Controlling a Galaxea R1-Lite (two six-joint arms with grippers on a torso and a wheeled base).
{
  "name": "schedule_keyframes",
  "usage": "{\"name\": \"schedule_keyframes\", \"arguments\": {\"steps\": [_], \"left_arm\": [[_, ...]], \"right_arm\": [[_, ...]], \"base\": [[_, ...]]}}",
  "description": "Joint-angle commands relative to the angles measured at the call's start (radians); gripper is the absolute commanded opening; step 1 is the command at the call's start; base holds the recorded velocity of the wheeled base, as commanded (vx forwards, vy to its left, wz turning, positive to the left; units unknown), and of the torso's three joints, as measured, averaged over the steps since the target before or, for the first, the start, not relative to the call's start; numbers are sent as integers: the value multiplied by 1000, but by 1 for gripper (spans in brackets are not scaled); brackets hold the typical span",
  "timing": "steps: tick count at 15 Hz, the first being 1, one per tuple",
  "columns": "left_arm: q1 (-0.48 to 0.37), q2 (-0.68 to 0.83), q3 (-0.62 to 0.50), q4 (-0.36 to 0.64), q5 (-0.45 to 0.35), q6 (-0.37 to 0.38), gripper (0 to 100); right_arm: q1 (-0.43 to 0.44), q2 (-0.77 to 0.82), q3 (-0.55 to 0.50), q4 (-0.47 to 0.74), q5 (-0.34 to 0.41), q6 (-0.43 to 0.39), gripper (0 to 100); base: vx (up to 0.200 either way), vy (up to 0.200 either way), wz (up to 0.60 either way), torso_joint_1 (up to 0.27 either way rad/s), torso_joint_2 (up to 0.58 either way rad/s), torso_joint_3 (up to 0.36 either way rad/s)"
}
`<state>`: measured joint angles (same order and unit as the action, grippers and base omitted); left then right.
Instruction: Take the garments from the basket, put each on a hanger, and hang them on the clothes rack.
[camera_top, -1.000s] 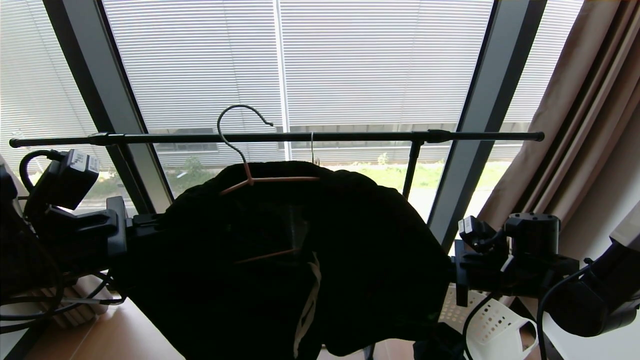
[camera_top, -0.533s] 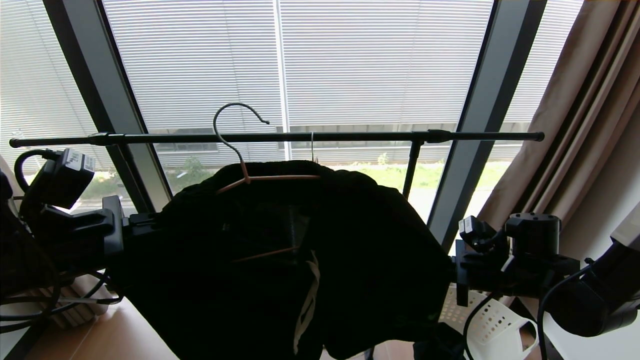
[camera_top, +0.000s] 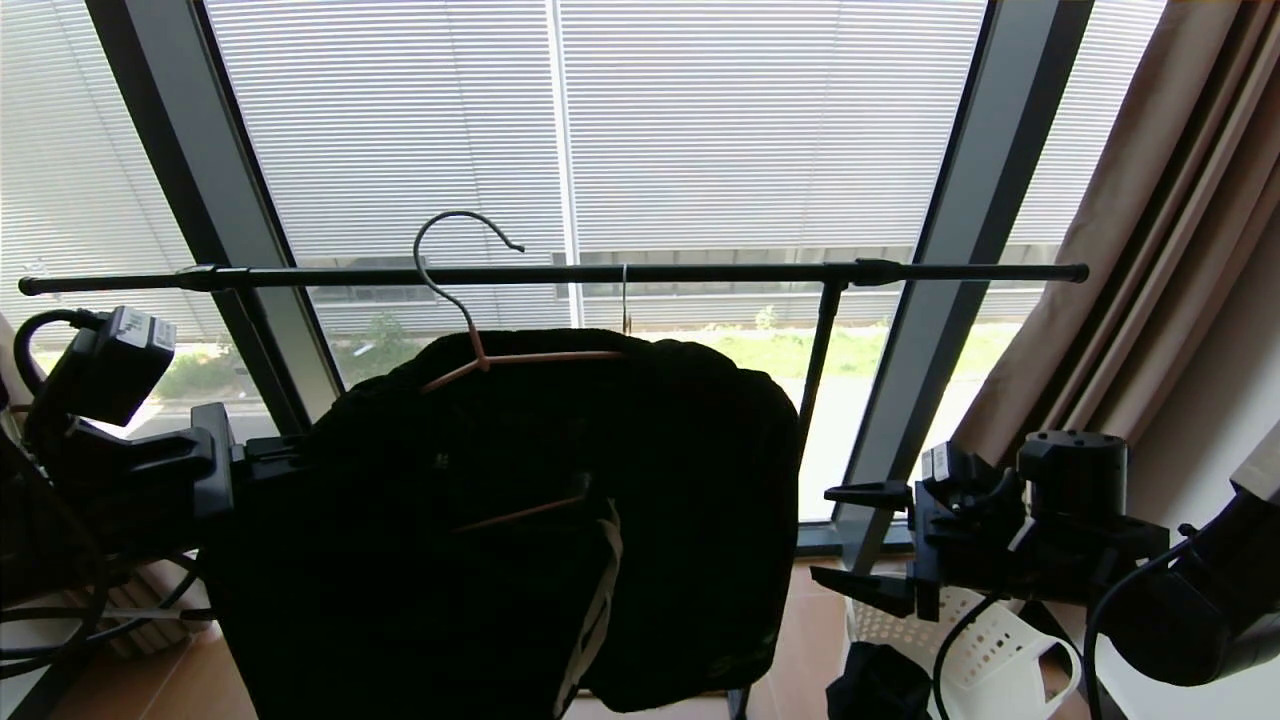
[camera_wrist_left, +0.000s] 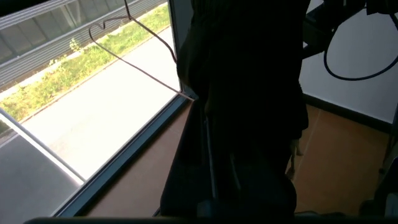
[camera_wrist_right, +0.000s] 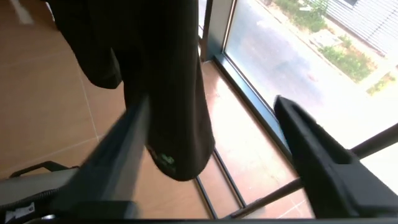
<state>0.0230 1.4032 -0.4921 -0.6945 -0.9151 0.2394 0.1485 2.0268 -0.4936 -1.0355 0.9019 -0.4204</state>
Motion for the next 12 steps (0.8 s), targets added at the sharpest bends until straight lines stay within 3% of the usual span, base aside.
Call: {"name": "schedule_keyframes", "arguments": {"steps": [1, 4, 6, 8, 9, 10, 12], "left_arm": [[15, -10, 9, 0, -1, 0, 0], [48, -6, 79, 0, 2, 1, 0], [45, -4, 109, 0, 9, 8, 0], [38, -6, 121, 1, 16, 5, 0], [25, -6, 127, 1, 38, 5, 0], [15, -6, 129, 1, 51, 5, 0], [-90, -3, 124, 1, 186, -9, 0]], "right_arm": [[6, -22, 13, -8, 2, -1, 100], [69, -97, 35, -35, -40, 6, 100], [126, -134, 40, -37, -150, 29, 100], [201, -177, 38, -38, -258, 112, 100], [243, -208, 32, -38, -327, 175, 100], [253, -214, 29, -38, -347, 192, 100], [332, -229, -10, -38, -503, 281, 100]], "base": [[0, 0, 0, 0, 0, 0], [0, 0, 0, 0, 0, 0], [0, 0, 0, 0, 0, 0], [0, 0, 0, 0, 0, 0], [0, 0, 0, 0, 0, 0], [0, 0, 0, 0, 0, 0], [0, 0, 0, 0, 0, 0]]}}
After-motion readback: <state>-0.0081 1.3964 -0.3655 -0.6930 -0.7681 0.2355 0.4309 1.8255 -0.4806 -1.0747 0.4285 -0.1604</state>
